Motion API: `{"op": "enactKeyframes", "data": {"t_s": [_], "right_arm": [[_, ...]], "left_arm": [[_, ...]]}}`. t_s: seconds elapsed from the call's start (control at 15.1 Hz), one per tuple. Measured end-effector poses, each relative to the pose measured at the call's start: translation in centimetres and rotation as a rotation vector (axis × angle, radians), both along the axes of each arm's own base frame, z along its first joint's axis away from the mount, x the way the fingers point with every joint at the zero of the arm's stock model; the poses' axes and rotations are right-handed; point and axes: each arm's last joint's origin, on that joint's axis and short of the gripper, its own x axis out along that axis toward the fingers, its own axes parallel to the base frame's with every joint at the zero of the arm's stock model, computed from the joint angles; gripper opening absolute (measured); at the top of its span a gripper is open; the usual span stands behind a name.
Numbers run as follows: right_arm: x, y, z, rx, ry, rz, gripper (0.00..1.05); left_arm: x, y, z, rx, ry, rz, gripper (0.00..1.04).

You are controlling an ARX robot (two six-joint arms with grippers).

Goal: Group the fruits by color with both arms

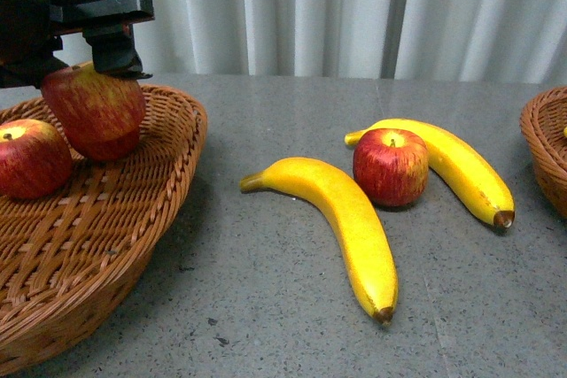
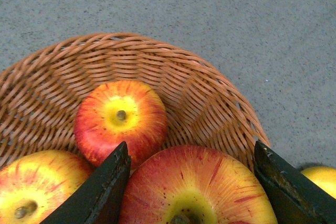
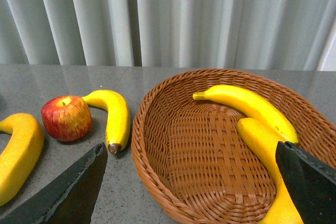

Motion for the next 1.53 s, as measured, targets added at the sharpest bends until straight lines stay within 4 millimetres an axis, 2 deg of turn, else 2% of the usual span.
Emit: {"op": "enactKeyframes", "data": {"t_s": [0.2, 0.4, 0.46, 0.6, 0.86, 0.99, 1.06, 1.26, 1.39, 1.53], "right_arm": [[0.0, 0.0, 0.0, 0.0, 0.0, 0.0, 0.98], [0.0, 0.0, 0.0, 0.0, 0.0, 0.0, 0.98], [0.0, 0.0, 0.0, 0.0, 0.0, 0.0, 0.98], [0.0, 0.0, 0.0, 0.0, 0.0, 0.0, 0.98], [0.0, 0.0, 0.0, 0.0, 0.0, 0.0, 0.98], [0.0, 0.0, 0.0, 0.0, 0.0, 0.0, 0.98], [0.0, 0.0, 0.0, 0.0, 0.0, 0.0, 0.98], [0.0, 0.0, 0.0, 0.0, 0.0, 0.0, 0.98], [0.0, 0.0, 0.0, 0.0, 0.0, 0.0, 0.98], [0.0, 0.0, 0.0, 0.0, 0.0, 0.0, 0.98]], "left_arm": [[0.0, -0.2, -0.1, 0.0, 0.0, -0.008, 0.63], [0.0, -0.4, -0.2, 0.011, -0.006, -0.018, 0.95], [-0.1, -0.8, -0.2, 0.021, -0.004, -0.037, 0.99], [-0.4, -1.8, 0.1, 0.031, -0.022, -0.085, 0.98], [-1.1, -4.6, 2.7, 0.038, -0.194, -0.278, 0.98], [-1.1, -7.3, 3.0, 0.048, -0.253, -0.434, 0.98], [-1.2, -9.0, 2.6, 0.063, -0.257, -0.511, 0.98], [-2.0, -13.7, -0.6, 0.116, -0.192, -0.722, 0.98], [-1.9, -15.1, -1.6, 0.129, -0.181, -0.787, 0.98], [-1.6, -15.6, -2.3, 0.157, -0.177, -0.82, 0.98]]}}
